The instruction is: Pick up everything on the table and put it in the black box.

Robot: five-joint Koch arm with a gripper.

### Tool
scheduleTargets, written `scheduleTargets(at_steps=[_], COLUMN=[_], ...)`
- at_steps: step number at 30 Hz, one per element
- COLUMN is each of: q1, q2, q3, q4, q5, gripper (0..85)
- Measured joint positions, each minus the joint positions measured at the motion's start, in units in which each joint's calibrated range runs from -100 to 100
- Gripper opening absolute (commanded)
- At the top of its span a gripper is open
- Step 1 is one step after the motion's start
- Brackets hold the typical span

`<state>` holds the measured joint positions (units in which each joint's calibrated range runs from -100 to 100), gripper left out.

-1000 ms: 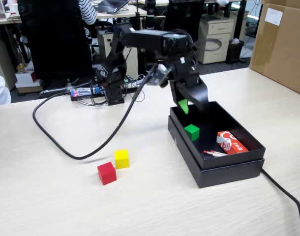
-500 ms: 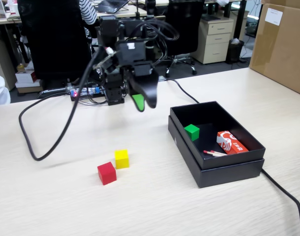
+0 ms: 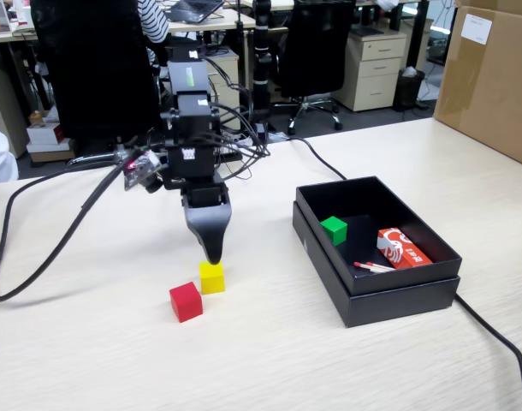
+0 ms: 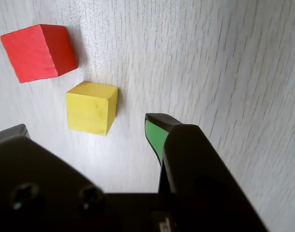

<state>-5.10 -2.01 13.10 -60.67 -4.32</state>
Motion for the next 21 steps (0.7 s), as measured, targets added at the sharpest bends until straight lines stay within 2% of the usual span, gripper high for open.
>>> scheduleTargets(at_steps=[21], q1=[-0.20], q2=[13.59], q3=[7.30], q4=[0.00], q5=[0.00], gripper=[46.5])
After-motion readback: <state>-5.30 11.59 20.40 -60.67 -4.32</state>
